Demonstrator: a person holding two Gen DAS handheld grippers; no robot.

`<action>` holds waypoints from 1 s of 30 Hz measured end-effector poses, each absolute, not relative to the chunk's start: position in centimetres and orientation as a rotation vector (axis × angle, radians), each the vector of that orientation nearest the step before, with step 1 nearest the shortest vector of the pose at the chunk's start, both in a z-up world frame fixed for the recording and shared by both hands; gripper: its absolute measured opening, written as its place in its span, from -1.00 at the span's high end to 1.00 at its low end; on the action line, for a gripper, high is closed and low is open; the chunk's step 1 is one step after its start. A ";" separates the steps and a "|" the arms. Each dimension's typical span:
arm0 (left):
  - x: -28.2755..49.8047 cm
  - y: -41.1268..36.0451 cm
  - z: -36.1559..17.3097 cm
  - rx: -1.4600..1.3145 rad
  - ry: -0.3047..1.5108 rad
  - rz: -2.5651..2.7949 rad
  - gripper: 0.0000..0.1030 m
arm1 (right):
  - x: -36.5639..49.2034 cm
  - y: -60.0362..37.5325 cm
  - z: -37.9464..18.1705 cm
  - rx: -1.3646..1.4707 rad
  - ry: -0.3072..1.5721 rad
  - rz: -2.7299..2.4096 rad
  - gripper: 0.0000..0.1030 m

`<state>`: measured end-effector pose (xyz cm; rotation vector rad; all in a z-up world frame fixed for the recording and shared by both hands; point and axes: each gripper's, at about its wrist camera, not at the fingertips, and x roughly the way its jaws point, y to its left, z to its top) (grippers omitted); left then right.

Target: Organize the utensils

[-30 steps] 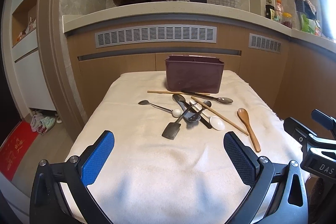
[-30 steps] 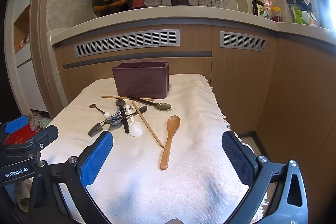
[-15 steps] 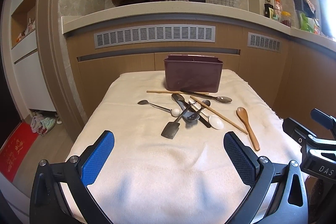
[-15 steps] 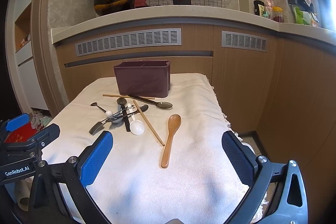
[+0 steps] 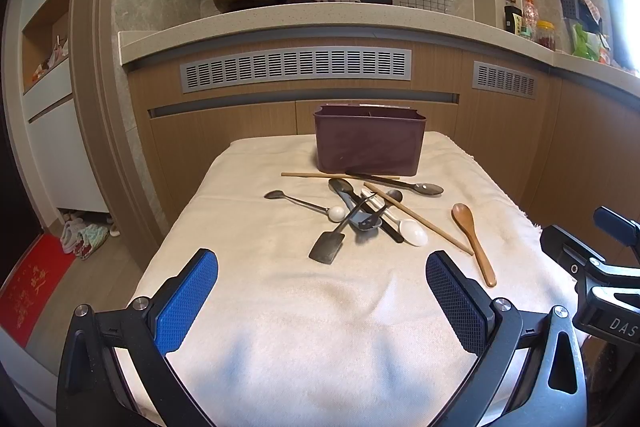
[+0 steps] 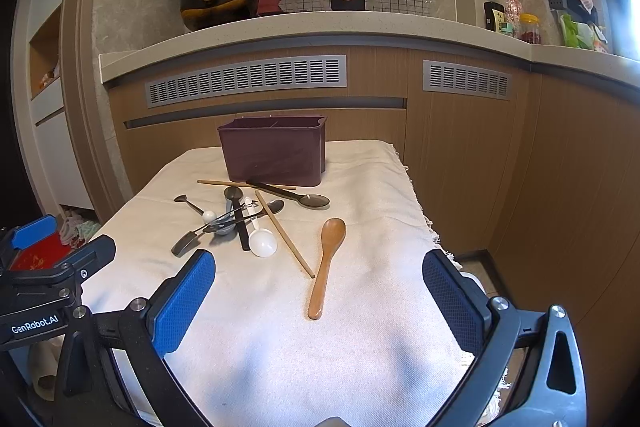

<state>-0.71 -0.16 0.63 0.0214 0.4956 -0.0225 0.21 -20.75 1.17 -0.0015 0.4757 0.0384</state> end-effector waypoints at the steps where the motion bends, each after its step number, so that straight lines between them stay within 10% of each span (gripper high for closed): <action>1: -0.7 -0.2 0.6 0.022 0.496 -0.022 -1.00 | 0.2 -20.8 1.2 -0.001 0.475 0.038 -1.00; 30: -0.2 0.4 0.9 0.028 0.507 -0.007 -1.00 | 0.6 -20.7 1.3 -0.014 0.483 0.044 -1.00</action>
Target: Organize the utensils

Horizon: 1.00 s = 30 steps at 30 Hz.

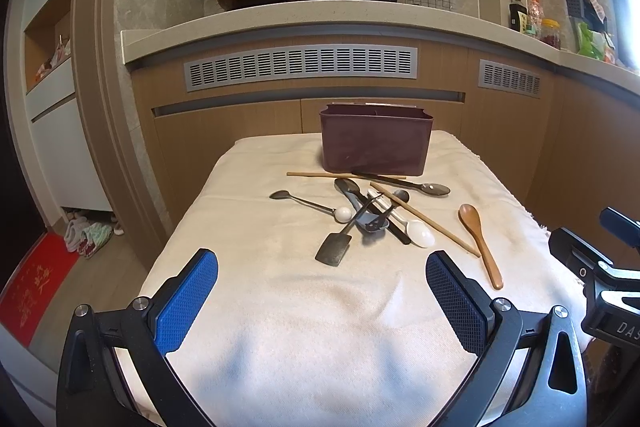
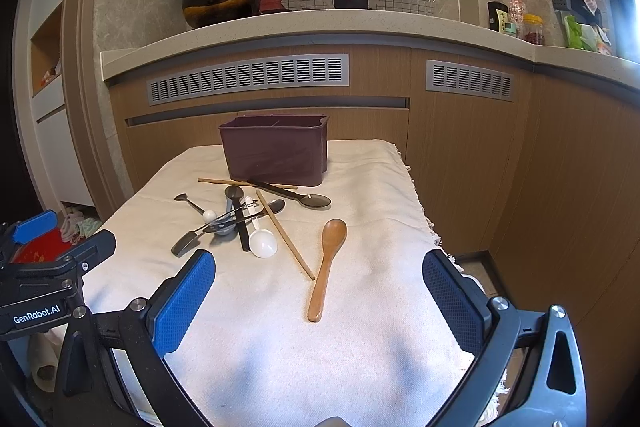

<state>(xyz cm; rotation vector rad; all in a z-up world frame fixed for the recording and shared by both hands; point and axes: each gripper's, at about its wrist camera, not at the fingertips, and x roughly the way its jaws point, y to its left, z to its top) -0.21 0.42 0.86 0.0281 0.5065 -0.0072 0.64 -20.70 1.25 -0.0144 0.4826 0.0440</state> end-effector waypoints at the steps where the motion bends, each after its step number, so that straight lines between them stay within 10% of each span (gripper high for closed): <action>1: 0.0 0.4 0.9 0.033 0.508 -0.010 -1.00 | 0.9 -20.7 1.3 -0.022 0.482 0.040 -1.00; 25: 15.9 9.1 -0.9 -0.103 0.626 0.098 -1.00 | 17.4 -14.1 -2.2 -0.161 0.733 0.261 -0.98; 30: 17.8 11.2 -2.0 -0.118 0.655 0.100 -1.00 | 20.5 -10.3 -2.9 -0.253 0.771 0.397 -0.27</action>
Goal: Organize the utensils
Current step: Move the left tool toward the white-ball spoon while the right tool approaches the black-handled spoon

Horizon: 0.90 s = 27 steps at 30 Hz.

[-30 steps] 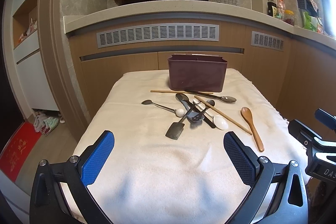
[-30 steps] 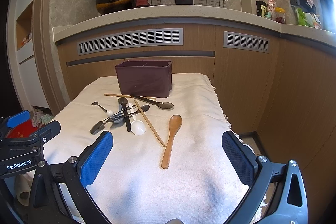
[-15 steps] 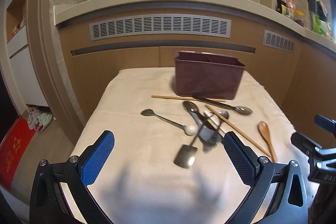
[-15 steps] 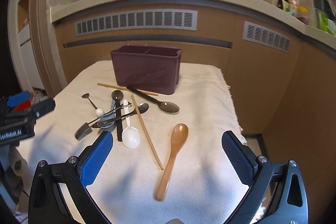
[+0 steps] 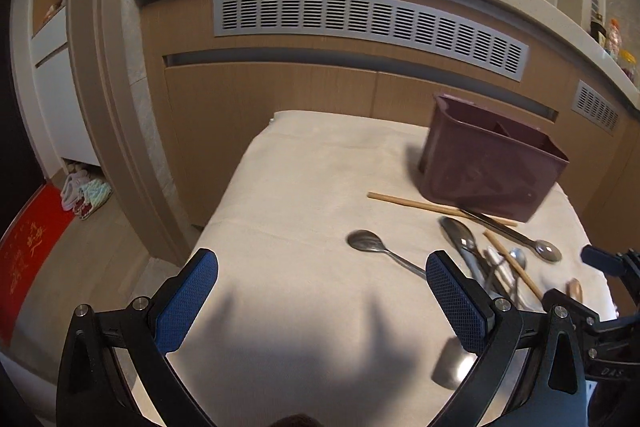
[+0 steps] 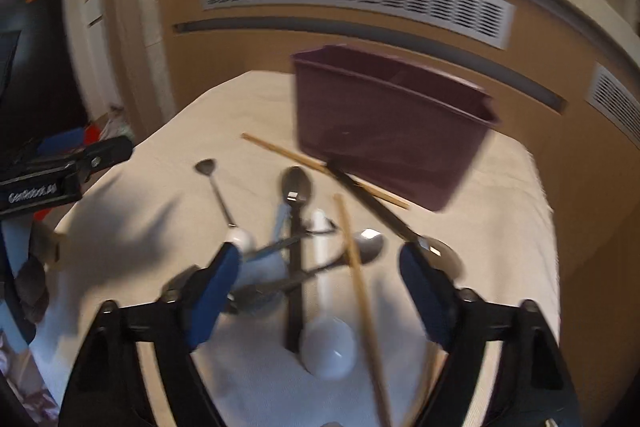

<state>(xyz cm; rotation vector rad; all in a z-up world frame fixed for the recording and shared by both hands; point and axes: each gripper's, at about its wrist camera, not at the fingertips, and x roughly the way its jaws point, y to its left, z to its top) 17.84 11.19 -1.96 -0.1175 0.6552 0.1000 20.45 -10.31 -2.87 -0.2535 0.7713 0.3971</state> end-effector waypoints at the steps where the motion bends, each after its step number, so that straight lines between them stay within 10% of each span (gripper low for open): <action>1: 18.1 11.5 -2.1 -0.122 0.650 0.105 -1.00 | 20.9 -9.6 -3.1 -0.281 0.782 0.425 -0.22; 22: 20.8 2.5 -4.6 -0.007 0.837 -0.117 -1.00 | 20.0 -19.8 -2.7 -0.176 0.740 0.162 -0.30; 27: 21.3 0.8 -4.8 -0.034 0.846 -0.107 -0.48 | 19.2 -21.2 -3.0 -0.126 0.715 0.134 -0.30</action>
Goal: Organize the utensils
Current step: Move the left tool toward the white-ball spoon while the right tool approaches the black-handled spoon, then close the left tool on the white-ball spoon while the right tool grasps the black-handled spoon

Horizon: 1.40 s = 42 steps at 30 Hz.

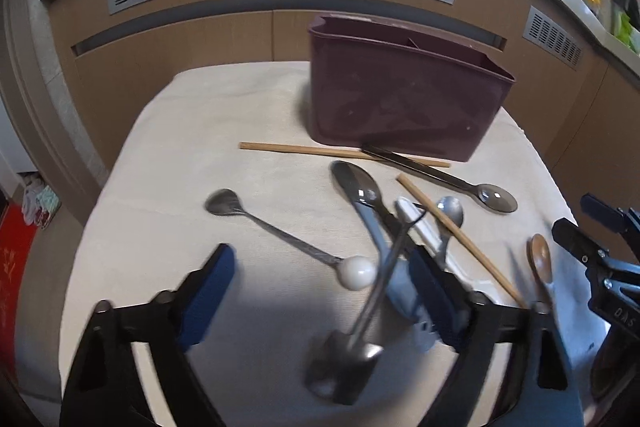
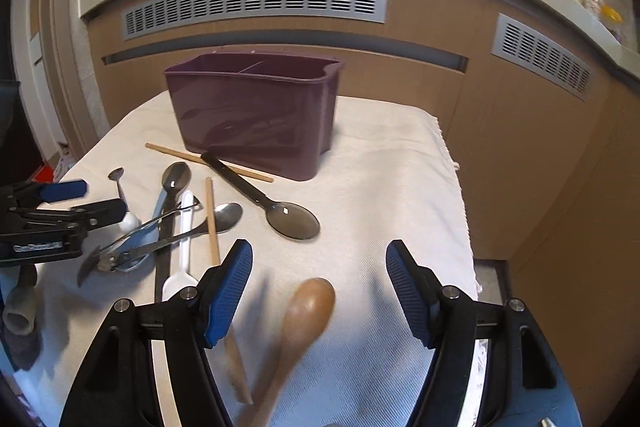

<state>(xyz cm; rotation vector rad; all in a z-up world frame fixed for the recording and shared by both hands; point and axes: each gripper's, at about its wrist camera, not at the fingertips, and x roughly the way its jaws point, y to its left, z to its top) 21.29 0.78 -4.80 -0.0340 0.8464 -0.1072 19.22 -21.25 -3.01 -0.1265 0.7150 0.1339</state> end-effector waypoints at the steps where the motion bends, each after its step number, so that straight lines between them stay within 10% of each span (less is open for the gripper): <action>1: 21.5 0.4 -5.0 -0.026 0.854 -0.099 -0.42 | 19.1 -21.6 -3.1 -0.111 0.717 0.133 -0.30; 5: 23.0 -0.2 -6.4 -0.058 0.929 -0.075 -0.10 | 18.6 -22.3 -3.6 -0.073 0.714 0.123 -0.31; 21: 22.6 1.2 -6.9 -0.076 0.969 -0.096 0.05 | 18.1 -21.4 -3.1 -0.076 0.694 0.128 -0.41; 29: 21.4 2.2 -6.5 -0.031 0.949 -0.135 0.54 | 24.5 -17.8 -2.6 -0.246 0.752 0.320 -0.48; 35: 18.2 5.3 -3.6 -0.066 0.844 -0.167 0.54 | 29.3 -13.4 -4.7 -0.353 0.822 0.412 0.00; 42: 16.9 8.0 -0.9 -0.065 0.767 -0.229 0.54 | 31.4 -13.1 -6.6 -0.312 0.916 0.406 0.10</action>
